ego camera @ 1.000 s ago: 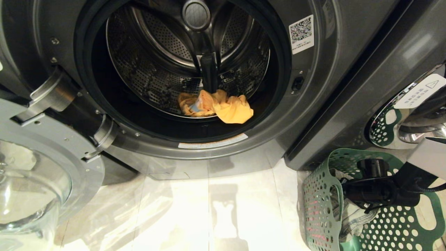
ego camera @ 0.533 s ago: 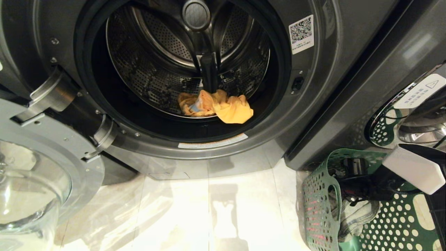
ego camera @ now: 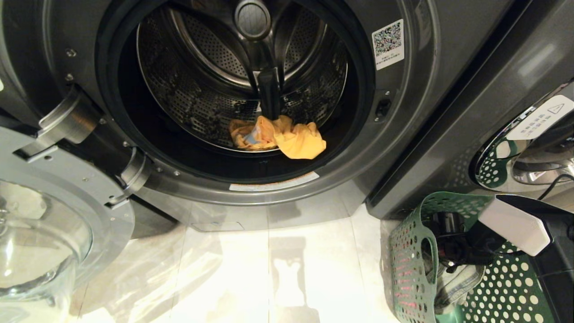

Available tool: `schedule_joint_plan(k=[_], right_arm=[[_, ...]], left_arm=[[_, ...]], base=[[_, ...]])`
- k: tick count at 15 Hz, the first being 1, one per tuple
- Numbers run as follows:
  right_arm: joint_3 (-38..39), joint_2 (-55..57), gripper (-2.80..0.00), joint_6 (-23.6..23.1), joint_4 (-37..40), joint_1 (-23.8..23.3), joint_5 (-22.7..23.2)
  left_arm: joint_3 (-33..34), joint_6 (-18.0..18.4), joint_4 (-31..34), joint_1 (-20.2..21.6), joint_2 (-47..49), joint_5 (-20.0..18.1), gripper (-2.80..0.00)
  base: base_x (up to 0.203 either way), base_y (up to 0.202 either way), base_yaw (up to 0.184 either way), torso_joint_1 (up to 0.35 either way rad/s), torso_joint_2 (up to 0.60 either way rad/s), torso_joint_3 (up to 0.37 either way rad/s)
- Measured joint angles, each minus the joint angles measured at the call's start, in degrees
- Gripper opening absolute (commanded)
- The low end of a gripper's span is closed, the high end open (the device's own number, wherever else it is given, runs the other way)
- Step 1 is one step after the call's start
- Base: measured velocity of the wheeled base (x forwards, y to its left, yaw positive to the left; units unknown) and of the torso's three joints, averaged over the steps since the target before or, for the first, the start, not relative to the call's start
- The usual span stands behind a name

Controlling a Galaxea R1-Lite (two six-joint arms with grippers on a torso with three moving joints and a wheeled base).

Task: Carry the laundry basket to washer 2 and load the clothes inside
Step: Place the clothes into the washing machine

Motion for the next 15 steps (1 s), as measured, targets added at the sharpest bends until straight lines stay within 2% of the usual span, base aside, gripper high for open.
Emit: schedule_joint_plan(k=[4, 7, 11, 15], right_arm=[[4.32, -3.59, -2.8, 0.28, 1.25, -0.11, 0.42], [12.25, -9.97, -2.8, 0.52, 1.65, -0.26, 1.39], [25.83, -23.41, -2.8, 0.66, 1.65, -0.37, 2.65], [44.26, -43.09, -2.8, -0.59, 1.74, -0.07, 1.9]], left_arm=[[0.0, 0.0, 0.02, 0.01, 0.0, -0.04, -2.8], [0.0, 0.0, 0.02, 0.01, 0.0, -0.02, -2.8], [0.0, 0.0, 0.0, 0.01, 0.0, -0.02, -2.8], [0.0, 0.0, 0.0, 0.0, 0.0, 0.0, -2.8]], base=[[0.0, 0.0, 0.0, 0.0, 0.0, 0.0], [0.0, 0.0, 0.0, 0.0, 0.0, 0.0], [0.0, 0.0, 0.0, 0.0, 0.0, 0.0], [0.0, 0.0, 0.0, 0.0, 0.0, 0.0]])
